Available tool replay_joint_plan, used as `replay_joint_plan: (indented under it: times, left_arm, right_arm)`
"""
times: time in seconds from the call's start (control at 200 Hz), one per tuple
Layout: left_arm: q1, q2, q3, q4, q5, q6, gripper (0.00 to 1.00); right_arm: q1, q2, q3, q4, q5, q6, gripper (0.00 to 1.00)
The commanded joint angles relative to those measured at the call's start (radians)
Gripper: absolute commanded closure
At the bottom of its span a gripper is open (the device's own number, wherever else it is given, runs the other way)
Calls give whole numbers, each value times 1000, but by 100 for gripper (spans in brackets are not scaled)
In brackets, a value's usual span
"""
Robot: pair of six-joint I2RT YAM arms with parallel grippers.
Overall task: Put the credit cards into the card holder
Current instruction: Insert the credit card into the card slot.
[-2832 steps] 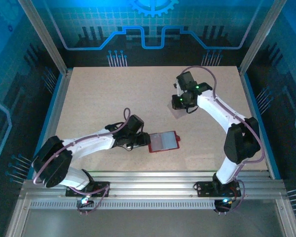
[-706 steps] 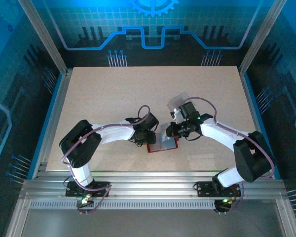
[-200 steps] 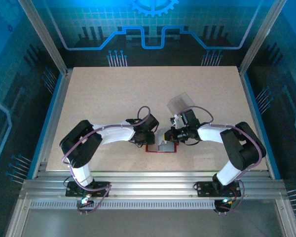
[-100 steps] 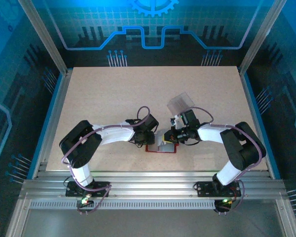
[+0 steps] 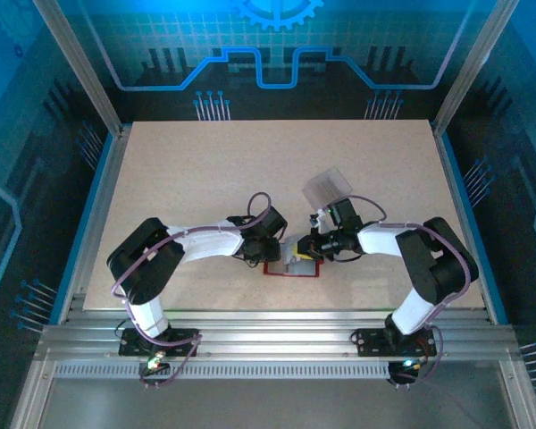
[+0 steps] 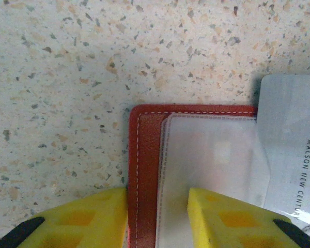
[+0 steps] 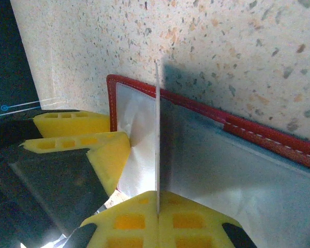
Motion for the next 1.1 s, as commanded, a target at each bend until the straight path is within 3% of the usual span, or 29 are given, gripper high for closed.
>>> replay_joint_plan:
  times: [0.0,1.096]
  left_arm:
    - [-10,56,-47,7,45,-9,62]
    - [-10,58,-60,24,53,-13,62]
  right_arm:
    - [-13,10,-16,29,-31,30,100]
    - [55,-10,-134,72,25,106,100]
